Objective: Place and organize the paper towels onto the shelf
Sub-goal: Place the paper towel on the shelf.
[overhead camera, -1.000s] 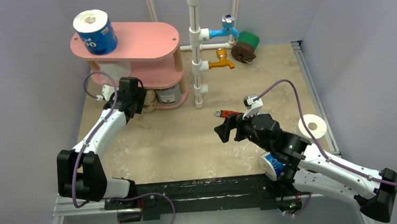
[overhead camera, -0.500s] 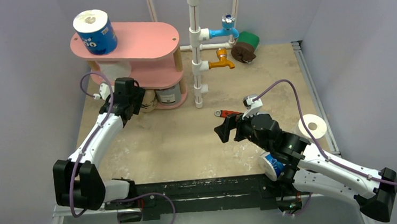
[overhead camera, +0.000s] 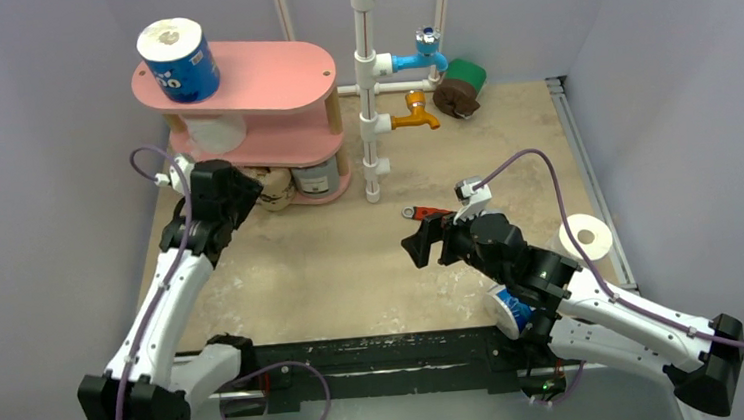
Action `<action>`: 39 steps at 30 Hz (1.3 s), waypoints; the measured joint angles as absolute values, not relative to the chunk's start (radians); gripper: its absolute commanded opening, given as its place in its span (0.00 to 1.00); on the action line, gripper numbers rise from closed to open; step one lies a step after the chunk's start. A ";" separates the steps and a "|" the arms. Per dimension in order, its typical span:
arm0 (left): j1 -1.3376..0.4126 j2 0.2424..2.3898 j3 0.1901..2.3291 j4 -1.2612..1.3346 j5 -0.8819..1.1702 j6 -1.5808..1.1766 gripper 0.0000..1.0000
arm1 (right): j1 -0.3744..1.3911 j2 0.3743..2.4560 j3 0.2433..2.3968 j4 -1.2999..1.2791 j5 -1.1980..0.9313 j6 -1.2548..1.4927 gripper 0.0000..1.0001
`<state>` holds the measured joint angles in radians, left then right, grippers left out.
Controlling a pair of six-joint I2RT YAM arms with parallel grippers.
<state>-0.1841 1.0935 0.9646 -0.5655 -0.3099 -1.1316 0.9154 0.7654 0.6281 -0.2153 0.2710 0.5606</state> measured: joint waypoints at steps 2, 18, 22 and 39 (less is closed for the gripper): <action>-0.184 1.014 0.938 -0.554 -0.314 -1.048 0.51 | 0.915 0.765 0.628 -0.215 0.271 0.561 0.99; -0.084 1.042 0.596 -0.323 -0.208 -0.963 0.00 | 0.915 0.765 0.620 -0.204 0.271 0.561 0.99; -0.060 1.128 0.594 -0.218 -0.158 -1.019 0.00 | 0.915 0.763 0.619 -0.204 0.272 0.561 0.99; -0.051 1.295 0.596 0.001 -0.168 -1.108 0.00 | 0.915 0.765 0.619 -0.205 0.296 0.561 0.99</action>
<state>-0.0509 1.2949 0.5964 0.0010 -0.1677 -1.1076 0.9154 0.7647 0.6186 -0.2050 0.2962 0.5606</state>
